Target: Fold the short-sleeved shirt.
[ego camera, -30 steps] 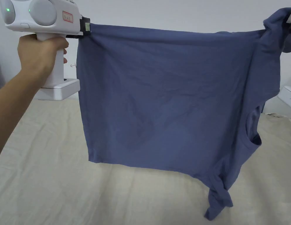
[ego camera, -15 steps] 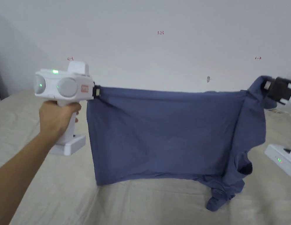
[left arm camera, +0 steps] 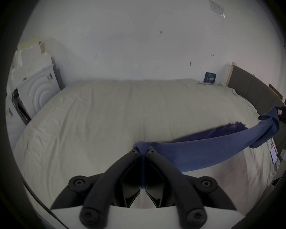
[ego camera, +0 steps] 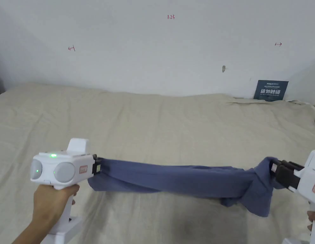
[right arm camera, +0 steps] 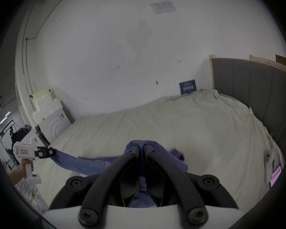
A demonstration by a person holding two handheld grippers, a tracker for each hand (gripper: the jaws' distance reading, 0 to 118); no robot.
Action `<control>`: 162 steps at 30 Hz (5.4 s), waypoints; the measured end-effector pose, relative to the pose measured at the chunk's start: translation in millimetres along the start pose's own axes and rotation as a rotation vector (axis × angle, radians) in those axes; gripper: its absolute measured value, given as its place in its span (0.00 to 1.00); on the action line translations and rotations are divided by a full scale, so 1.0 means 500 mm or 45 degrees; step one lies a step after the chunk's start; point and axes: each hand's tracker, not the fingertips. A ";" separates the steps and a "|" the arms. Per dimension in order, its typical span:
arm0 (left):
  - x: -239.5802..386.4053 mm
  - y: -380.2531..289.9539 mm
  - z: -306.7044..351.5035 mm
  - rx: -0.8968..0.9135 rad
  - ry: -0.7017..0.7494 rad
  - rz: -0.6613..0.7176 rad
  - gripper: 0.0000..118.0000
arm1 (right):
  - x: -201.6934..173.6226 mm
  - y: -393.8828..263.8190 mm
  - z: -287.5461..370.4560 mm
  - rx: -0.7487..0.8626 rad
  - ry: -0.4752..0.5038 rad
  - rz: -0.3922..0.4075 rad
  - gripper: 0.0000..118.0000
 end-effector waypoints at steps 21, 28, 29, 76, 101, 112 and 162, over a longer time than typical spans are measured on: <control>-0.045 -0.353 0.165 -0.252 -0.008 0.006 0.00 | -0.001 -0.325 0.225 -0.295 0.007 0.037 0.03; -0.053 -0.423 0.178 -0.314 0.000 -0.023 0.00 | 0.002 -0.396 0.243 -0.376 -0.039 -0.016 0.03; -0.055 -0.435 0.171 -0.327 0.004 -0.028 0.00 | 0.008 -0.405 0.239 -0.402 -0.056 -0.035 0.03; 0.023 -0.244 0.316 0.238 0.025 0.084 0.00 | -0.187 -0.169 0.330 0.183 -0.224 0.154 0.00; -0.039 -0.346 0.243 -0.368 -0.023 0.221 0.63 | -0.174 -0.182 0.313 0.152 -0.205 0.197 0.00; -0.045 -0.437 0.167 -0.510 0.056 0.286 0.43 | -0.170 -0.214 0.312 0.079 -0.200 0.185 0.00; -0.044 -0.365 0.218 -0.224 -0.029 0.196 0.03 | -0.099 -0.361 0.251 -0.272 -0.266 0.076 0.06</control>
